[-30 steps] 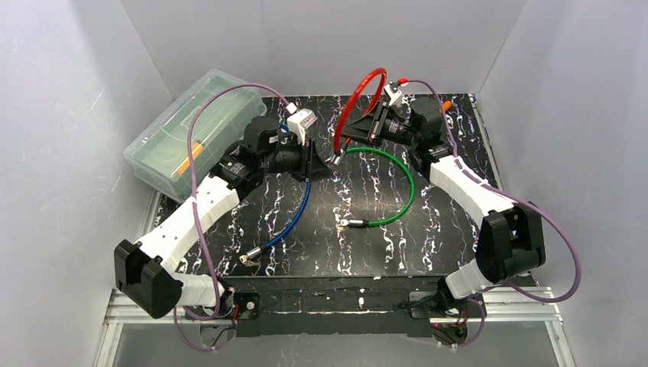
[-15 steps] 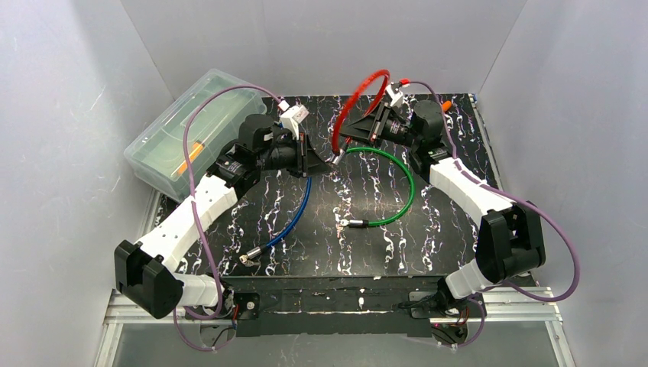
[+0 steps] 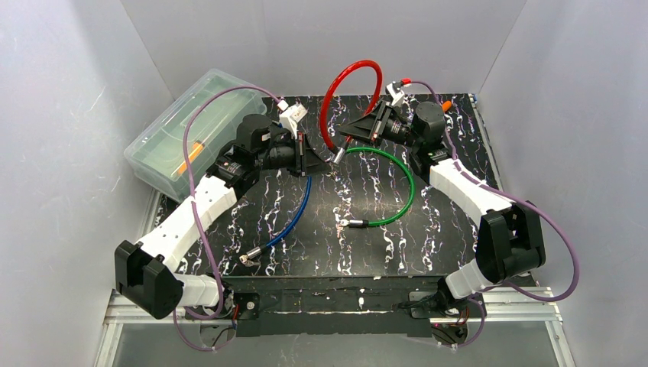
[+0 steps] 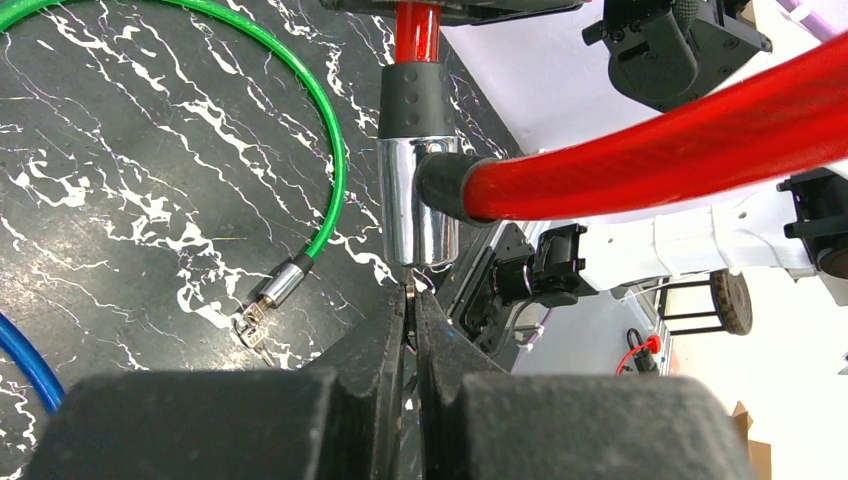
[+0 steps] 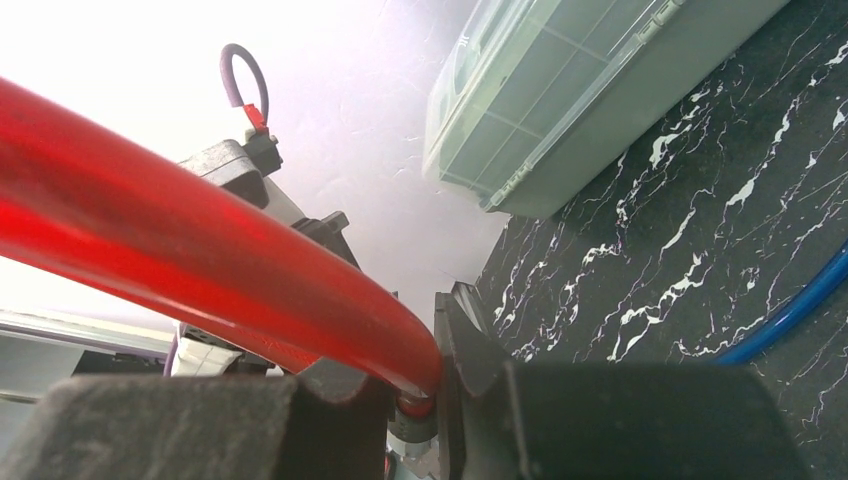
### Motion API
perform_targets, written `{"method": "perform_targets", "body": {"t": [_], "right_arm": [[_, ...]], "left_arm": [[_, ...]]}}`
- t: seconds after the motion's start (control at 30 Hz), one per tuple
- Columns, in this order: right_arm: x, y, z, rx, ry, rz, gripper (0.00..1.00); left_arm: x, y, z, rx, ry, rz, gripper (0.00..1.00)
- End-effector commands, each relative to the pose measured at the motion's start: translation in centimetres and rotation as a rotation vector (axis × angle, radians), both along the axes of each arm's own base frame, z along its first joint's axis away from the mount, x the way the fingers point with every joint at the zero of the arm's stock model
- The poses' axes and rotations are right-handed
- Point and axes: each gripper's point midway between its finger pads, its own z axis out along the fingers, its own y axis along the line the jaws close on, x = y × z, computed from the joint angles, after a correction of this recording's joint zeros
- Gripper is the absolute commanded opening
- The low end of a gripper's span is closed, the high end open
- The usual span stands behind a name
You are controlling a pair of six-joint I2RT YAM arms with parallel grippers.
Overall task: Lock with the key
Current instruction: Lock the lock.
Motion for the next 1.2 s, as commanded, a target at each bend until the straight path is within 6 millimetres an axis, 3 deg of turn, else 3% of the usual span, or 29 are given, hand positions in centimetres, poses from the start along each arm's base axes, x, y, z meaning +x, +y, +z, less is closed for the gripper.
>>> {"method": "perform_targets", "body": {"t": [0.0,0.37,0.53,0.67,0.9,1.17], "right_arm": [[-1.3,-0.3,3.6,0.067,-0.118,0.022,0.01],[-0.9,-0.6,3.5,0.069,-0.112,0.009,0.01],[-0.5,-0.6,3.1,0.048,-0.106,0.002,0.01],[-0.3,-0.6,2.1,0.007,-0.095,-0.01,0.01],[0.1,-0.7,0.5,-0.054,-0.067,-0.03,0.01],[1.0,-1.0,-1.8,-0.178,-0.031,-0.077,0.01]], "left_arm": [[-0.6,0.5,0.8,-0.01,-0.044,-0.011,0.0],[-0.8,1.1,0.5,0.019,-0.076,-0.011,0.0],[-0.6,1.4,0.6,0.037,-0.111,0.003,0.28],[-0.1,1.3,2.4,0.021,-0.179,0.008,0.47],[1.4,1.2,6.4,-0.003,-0.353,0.023,0.62],[1.1,-0.1,7.1,0.039,-0.535,-0.035,0.7]]}}
